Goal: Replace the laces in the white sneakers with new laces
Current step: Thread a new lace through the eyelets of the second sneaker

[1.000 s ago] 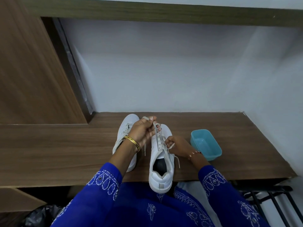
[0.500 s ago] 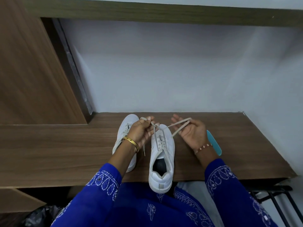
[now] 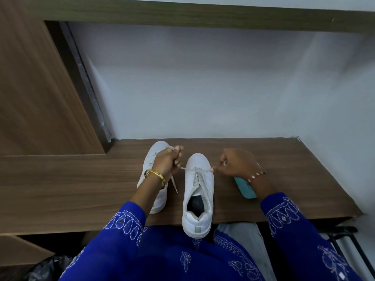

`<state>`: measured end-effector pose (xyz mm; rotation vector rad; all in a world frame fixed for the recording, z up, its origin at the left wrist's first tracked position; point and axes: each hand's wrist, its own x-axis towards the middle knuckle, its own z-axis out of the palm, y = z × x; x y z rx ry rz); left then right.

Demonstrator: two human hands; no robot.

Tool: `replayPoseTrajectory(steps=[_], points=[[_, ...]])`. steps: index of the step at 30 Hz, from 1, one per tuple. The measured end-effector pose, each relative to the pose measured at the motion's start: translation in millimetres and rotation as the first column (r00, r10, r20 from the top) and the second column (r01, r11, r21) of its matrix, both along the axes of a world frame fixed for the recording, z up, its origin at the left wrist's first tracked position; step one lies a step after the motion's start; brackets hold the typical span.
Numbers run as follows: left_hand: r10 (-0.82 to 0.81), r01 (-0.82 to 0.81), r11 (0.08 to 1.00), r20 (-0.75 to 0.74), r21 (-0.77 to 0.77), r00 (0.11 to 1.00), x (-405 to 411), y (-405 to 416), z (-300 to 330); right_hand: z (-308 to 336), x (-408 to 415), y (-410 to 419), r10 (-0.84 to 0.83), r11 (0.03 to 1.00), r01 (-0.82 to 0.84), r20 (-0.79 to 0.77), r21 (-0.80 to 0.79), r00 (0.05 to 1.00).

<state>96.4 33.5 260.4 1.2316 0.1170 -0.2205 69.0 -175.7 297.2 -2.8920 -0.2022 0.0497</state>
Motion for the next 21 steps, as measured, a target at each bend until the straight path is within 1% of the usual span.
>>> replayPoseTrajectory(steps=[1, 2, 3, 4, 5, 6, 7, 8, 9, 10, 11, 14, 15, 16, 18, 19, 21], points=[[-0.011, -0.001, 0.984, 0.065, 0.176, 0.998, 0, 2, -2, 0, -1, 1, 0.021, 0.994, -0.018, 0.021, -0.111, 1.0], [-0.046, -0.001, 0.94, 0.13, 0.341, 0.99, 0, 4, -3, 0, -2, 1, 0.018, 0.982, -0.01, 0.041, -0.187, 0.999], [-0.109, 0.006, 0.87, 0.181, 0.493, 0.977, -1, 6, -3, -1, -2, -1, 0.003, 0.971, 0.01, 0.056, -0.24, 0.998], [-0.195, 0.022, 0.776, 0.207, 0.63, 0.959, -2, 8, -4, -1, -2, -3, -0.017, 0.957, 0.035, 0.063, -0.289, 0.998], [-0.289, 0.034, 0.643, 0.202, 0.765, 0.936, -3, 8, -5, -2, -2, -5, -0.043, 0.947, 0.055, 0.045, -0.316, 0.998], [-0.382, 0.042, 0.466, 0.158, 0.884, 0.911, -4, 8, -8, -3, -2, -7, -0.069, 0.935, 0.074, 0.024, -0.347, 0.997], [-0.463, 0.048, 0.274, 0.088, 0.96, 0.882, -6, 8, -10, -7, -3, -10, -0.101, 0.926, 0.097, 0.006, -0.365, 0.995], [-0.522, 0.049, 0.128, 0.025, 0.991, 0.853, -8, 7, -13, -12, -4, -13, -0.121, 0.919, 0.111, -0.004, -0.379, 0.993], [-0.56, 0.059, 0.037, -0.029, 0.998, 0.828, -11, 5, -15, -15, -5, -16, -0.134, 0.915, 0.125, 0.003, -0.383, 0.991], [-0.578, 0.071, -0.018, -0.068, 0.997, 0.813, -12, 4, -19, -18, -5, -19, -0.162, 0.907, 0.157, 0.022, -0.391, 0.987], [-0.573, 0.094, -0.051, -0.106, 0.994, 0.813, -15, 3, -20, -26, -6, -22, -0.195, 0.903, 0.19, 0.027, -0.386, 0.98], [-0.533, 0.089, -0.104, -0.131, 0.991, 0.836, -19, 0, -23, -47, -12, -22, -0.299, 0.878, 0.286, 0.027, -0.384, 0.954], [-0.52, 0.098, -0.118, -0.146, 0.988, 0.842, -19, 0, -24, -56, -13, -23, -0.343, 0.883, 0.311, -0.032, -0.351, 0.939], [-0.504, 0.119, -0.12, -0.163, 0.986, 0.848, -18, 0, -24, -60, -16, -21, -0.383, 0.892, 0.332, -0.122, -0.305, 0.916], [-0.484, 0.184, -0.079, -0.199, 0.98, 0.852, -16, 3, -25, -62, -14, -19, -0.375, 0.918, 0.322, -0.243, -0.232, 0.895], [-0.486, 0.209, -0.053, -0.208, 0.976, 0.849, -13, 5, -26, -59, -10, -19, -0.334, 0.936, 0.288, -0.251, -0.202, 0.908], [-0.482, 0.181, 0.009, -0.155, 0.983, 0.862, -10, 10, -29, -50, -7, -14, -0.276, 0.96, 0.243, -0.3, -0.142, 0.913]])
